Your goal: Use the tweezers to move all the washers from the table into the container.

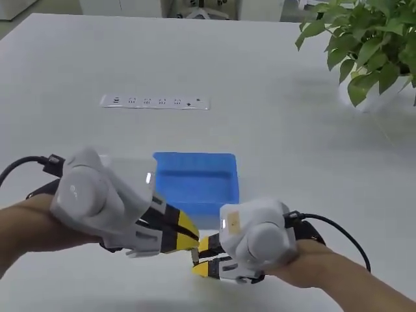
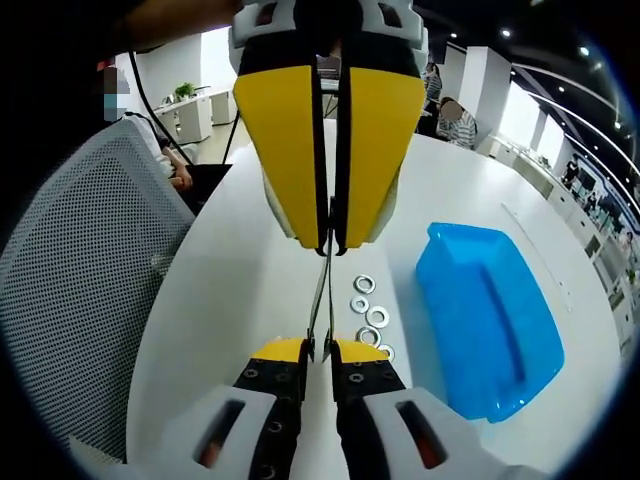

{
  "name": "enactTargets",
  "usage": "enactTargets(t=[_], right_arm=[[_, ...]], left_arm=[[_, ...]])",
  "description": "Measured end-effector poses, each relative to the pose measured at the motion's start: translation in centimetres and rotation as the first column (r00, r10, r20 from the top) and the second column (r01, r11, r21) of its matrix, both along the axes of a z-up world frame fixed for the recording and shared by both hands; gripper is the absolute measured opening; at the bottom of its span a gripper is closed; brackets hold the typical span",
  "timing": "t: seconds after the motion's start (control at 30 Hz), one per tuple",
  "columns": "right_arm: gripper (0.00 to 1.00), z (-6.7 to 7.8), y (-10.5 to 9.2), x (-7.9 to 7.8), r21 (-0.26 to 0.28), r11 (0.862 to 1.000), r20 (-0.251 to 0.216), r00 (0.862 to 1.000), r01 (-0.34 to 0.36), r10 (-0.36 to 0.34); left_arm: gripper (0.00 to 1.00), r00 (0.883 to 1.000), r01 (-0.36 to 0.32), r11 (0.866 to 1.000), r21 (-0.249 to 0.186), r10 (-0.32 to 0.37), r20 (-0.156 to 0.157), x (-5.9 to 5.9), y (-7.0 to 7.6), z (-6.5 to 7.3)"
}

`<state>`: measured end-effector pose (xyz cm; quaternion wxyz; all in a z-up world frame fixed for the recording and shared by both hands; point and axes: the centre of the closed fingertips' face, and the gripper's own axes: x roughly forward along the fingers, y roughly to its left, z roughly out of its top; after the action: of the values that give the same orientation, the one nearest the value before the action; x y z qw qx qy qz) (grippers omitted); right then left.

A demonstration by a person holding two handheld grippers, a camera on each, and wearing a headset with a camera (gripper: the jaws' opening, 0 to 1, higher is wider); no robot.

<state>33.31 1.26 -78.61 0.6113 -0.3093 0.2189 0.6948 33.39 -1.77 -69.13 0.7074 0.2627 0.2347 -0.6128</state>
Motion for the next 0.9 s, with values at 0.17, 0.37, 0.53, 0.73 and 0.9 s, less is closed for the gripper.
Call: enactTargets(t=[0.17,0.37,0.53,0.73,0.9], right_arm=[[0.11,0.0,-0.1,-0.1,-0.001,1.0,-0.002,1.0,0.002,-0.002],[0.11,-0.1,-0.2,-0.1,0.002,1.0,-0.006,1.0,0.005,-0.005],[0.12,-0.1,-0.1,0.0,-0.004,1.0,0.0,1.0,0.002,-0.002],[0.15,0.2,-0.4,0.2,-0.002,1.0,0.006,1.0,0.014,-0.014],[0.2,0.5,-0.9,0.5,0.002,0.999,0.002,0.999,0.045,-0.045]], left_arm=[[0.06,1.0,0.008,1.0,-0.007,-0.008,-0.018,-0.2,-0.3,-0.6],[0.06,1.0,0.014,1.0,-0.026,-0.014,-0.021,-0.3,-0.4,-0.7],[0.05,1.0,0.015,1.0,-0.011,-0.015,-0.012,-0.3,-0.1,-0.7],[0.05,1.0,0.008,1.0,0.003,-0.008,-0.002,0.1,0.4,-0.6],[0.05,1.0,0.001,1.0,0.002,-0.001,0.005,0.5,0.8,-0.5]])
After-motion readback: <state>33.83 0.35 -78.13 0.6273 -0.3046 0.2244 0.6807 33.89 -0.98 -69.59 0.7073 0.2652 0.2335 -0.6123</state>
